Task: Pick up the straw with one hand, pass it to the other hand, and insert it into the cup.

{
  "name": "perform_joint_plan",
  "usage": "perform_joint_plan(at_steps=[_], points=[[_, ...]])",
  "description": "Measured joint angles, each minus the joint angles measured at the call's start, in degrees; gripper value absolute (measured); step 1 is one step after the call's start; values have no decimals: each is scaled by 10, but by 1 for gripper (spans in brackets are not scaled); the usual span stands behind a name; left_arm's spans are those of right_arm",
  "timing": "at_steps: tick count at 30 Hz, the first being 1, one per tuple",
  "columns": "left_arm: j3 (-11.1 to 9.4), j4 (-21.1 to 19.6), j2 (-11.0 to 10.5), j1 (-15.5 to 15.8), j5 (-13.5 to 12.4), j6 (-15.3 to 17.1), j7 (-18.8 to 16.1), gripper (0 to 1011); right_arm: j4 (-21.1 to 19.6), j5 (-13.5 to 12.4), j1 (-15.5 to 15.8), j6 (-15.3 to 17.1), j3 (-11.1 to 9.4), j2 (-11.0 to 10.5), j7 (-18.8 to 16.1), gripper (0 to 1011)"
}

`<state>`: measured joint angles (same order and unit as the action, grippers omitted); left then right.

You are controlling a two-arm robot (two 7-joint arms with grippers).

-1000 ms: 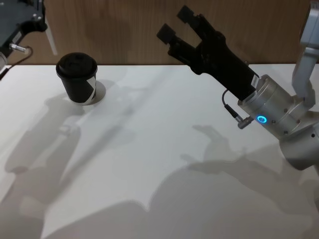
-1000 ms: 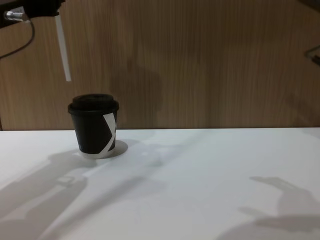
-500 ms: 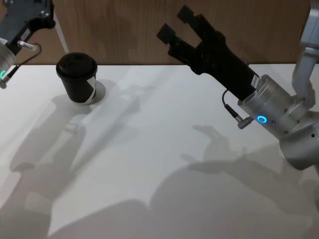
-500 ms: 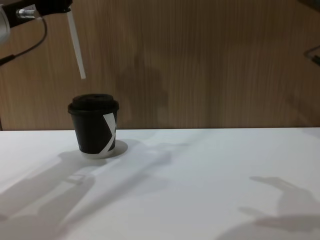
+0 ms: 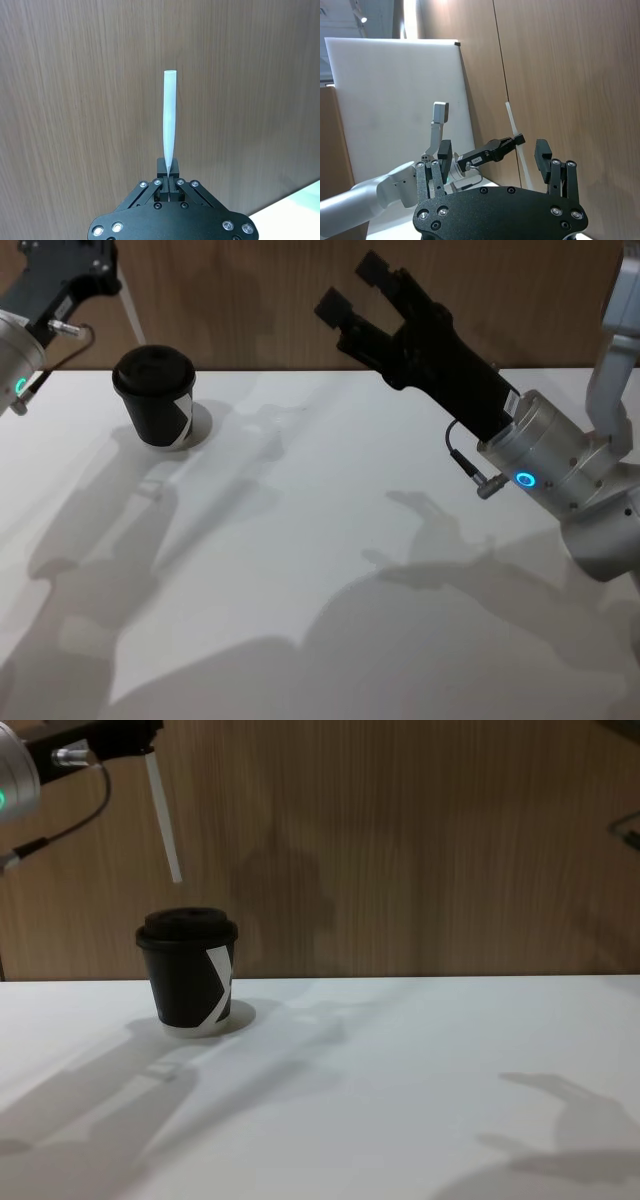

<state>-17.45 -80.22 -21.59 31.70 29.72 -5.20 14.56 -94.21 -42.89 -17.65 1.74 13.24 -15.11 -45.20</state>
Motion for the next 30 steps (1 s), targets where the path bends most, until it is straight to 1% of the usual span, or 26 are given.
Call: perform_joint_plan(at_steps=[13,30], points=[[-7,31,19,18,-12,-4,5,7,0,0,0,0,0,0,0,1001],[-10,55,33,30,-30,-3,4,7,0,0,0,0,0,0,0,1001]])
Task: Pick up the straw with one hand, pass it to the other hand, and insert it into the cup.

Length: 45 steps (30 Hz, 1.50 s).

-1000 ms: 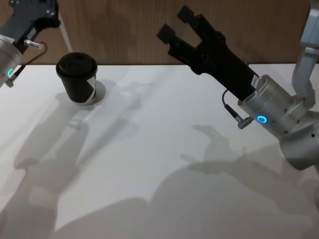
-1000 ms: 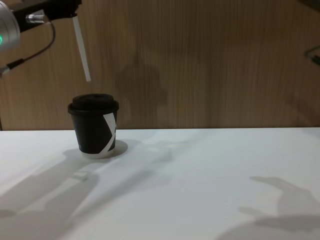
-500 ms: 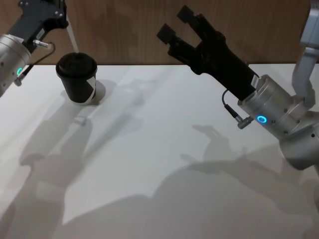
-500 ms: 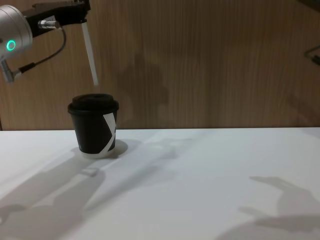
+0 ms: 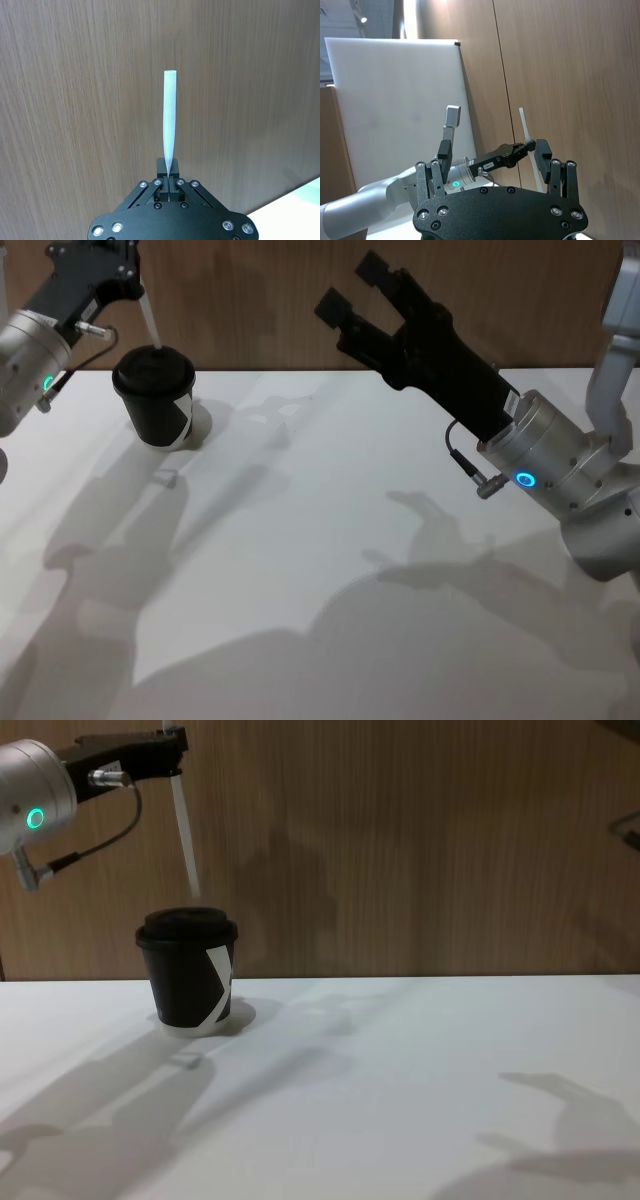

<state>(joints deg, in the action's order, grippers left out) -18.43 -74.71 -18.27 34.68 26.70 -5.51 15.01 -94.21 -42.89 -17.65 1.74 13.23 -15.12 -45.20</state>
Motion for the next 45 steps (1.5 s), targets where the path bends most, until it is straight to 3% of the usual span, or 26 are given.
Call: perform_joint_plan(at_steps=[45], points=[[9,49,25,18,-27,-4,5,8,0,0,0,0,0,0,0,1001]])
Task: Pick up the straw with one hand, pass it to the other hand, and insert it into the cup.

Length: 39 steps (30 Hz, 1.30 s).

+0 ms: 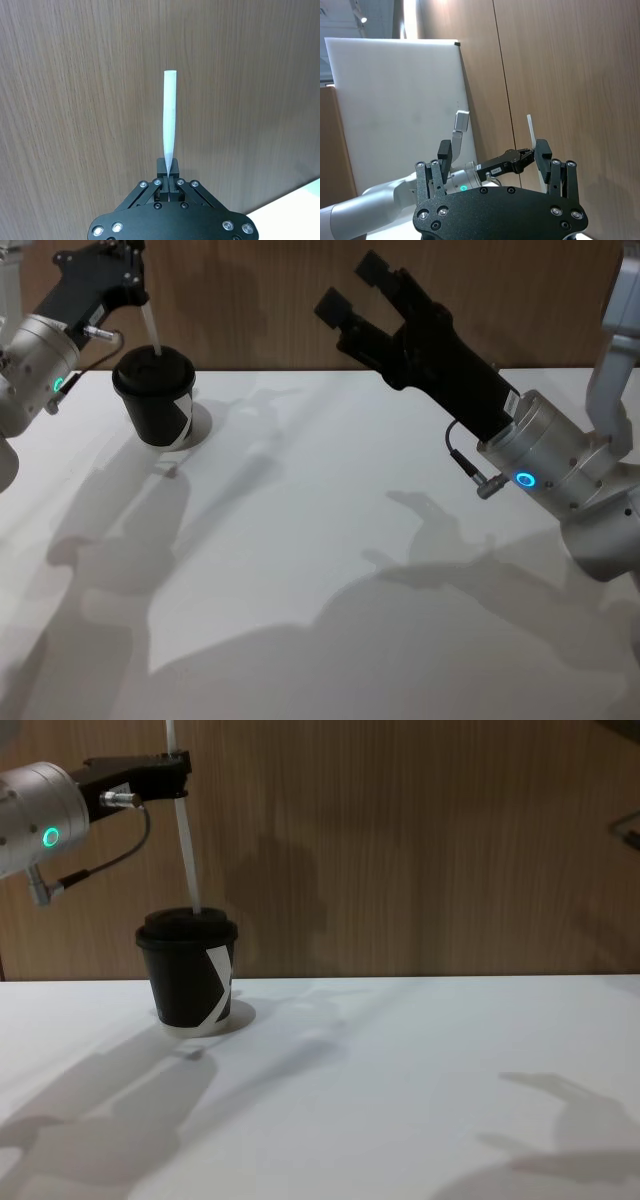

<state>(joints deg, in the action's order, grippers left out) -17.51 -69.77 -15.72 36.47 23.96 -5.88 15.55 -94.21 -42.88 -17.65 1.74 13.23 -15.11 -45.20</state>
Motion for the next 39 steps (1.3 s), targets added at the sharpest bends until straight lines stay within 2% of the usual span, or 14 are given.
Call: perform_joint_plan(at_steps=[39], points=[[9,36,20,10,-18,-2,13,8,0,0,0,0,0,0,0,1001]])
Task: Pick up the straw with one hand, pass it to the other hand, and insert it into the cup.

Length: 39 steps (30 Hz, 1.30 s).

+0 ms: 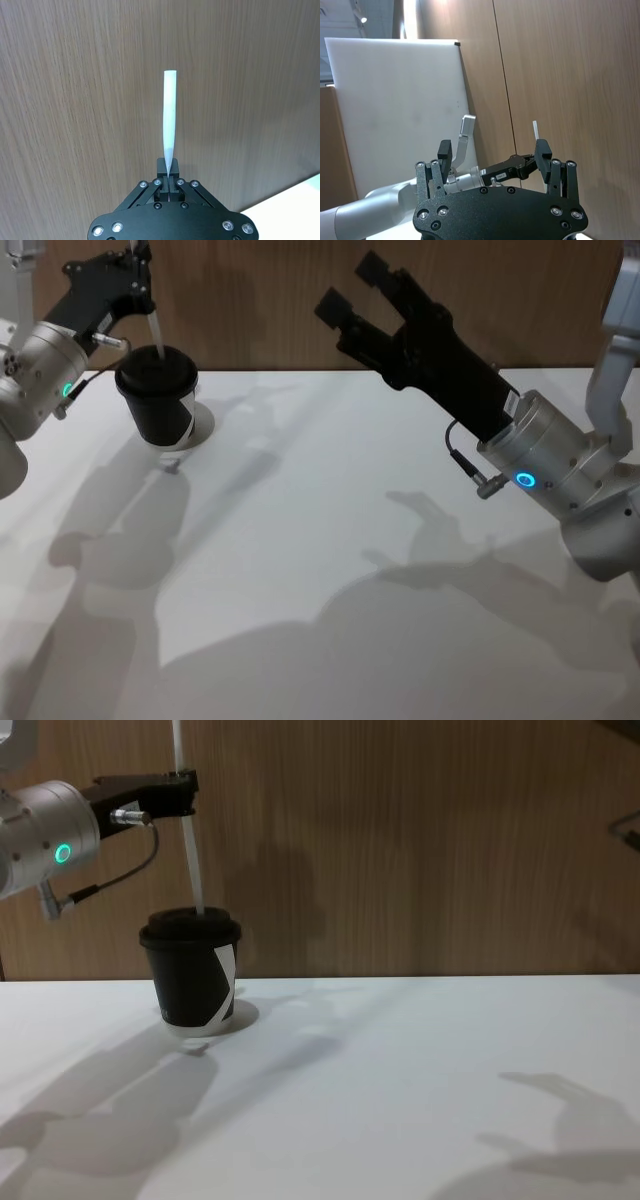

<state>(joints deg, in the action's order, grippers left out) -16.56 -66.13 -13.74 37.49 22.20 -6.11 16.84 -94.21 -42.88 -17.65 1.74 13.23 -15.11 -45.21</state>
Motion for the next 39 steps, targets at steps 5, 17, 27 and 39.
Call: perform_joint_plan(at_steps=[5,17,27,39], points=[[2,3,2,0,-2,2,0,7,0,0,0,0,0,0,0,1001],[5,9,6,-2,-8,7,0,6,0,0,0,0,0,0,0,1001],[8,14,10,-4,-13,10,0,116,0,0,0,0,0,0,0,1001],[15,0,11,-15,-16,17,-2,503,0,0,0,0,0,0,0,1001]])
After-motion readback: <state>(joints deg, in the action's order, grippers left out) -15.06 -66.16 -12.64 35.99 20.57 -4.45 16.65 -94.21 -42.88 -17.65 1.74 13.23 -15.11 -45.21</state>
